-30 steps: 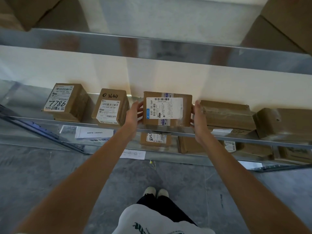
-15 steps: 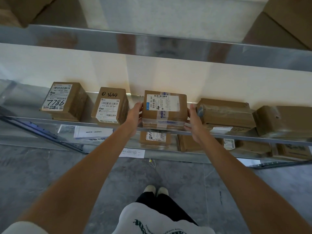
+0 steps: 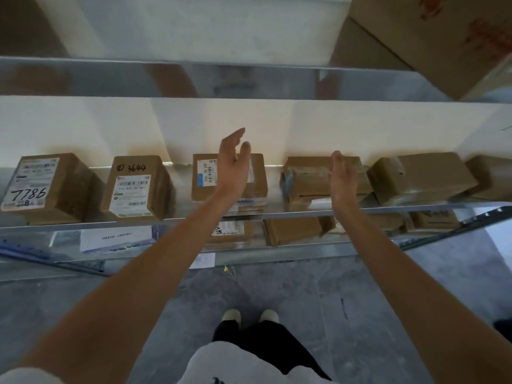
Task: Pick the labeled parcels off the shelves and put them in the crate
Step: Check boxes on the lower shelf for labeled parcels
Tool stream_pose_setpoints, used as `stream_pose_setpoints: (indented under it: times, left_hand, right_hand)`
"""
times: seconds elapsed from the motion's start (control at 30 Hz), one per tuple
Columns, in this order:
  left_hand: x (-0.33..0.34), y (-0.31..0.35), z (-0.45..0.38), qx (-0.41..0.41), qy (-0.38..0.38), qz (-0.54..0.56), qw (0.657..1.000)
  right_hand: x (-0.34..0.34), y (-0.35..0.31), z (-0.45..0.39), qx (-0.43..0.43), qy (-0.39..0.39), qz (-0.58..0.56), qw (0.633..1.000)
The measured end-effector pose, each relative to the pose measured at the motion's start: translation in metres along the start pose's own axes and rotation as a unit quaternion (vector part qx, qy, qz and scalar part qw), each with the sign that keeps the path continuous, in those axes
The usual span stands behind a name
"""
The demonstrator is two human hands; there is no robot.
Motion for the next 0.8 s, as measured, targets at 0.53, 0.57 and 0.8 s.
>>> stream_pose_setpoints:
  times: [0.53, 0.57, 0.8]
  left_hand:
    - [0.163, -0.077, 0.055, -0.329, -0.055, 0.042, 0.942]
    - [0.164, -0.080, 0.059, -0.343, -0.034, 0.078, 0.935]
    - [0.177, -0.075, 0.075, -0.353, -0.005, 0.148, 0.924]
  right_hand:
    - [-0.116, 0.069, -0.089, 0.086, -0.111, 0.094, 0.986]
    - [-0.116, 0.074, -0.092, 0.100, -0.123, 0.091, 0.983]
    - [-0.112, 0.090, -0.099, 0.167, -0.166, 0.021, 0.972]
Point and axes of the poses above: each hand's wrist, its own z-axis away from the middle knuckle, its own x-axis out of the palm, y = z × x, the point moved 10 cm from there along -z, towards the middle knuckle, and after that the axes turned 8 degrees about -z, right-handed, at the moved point
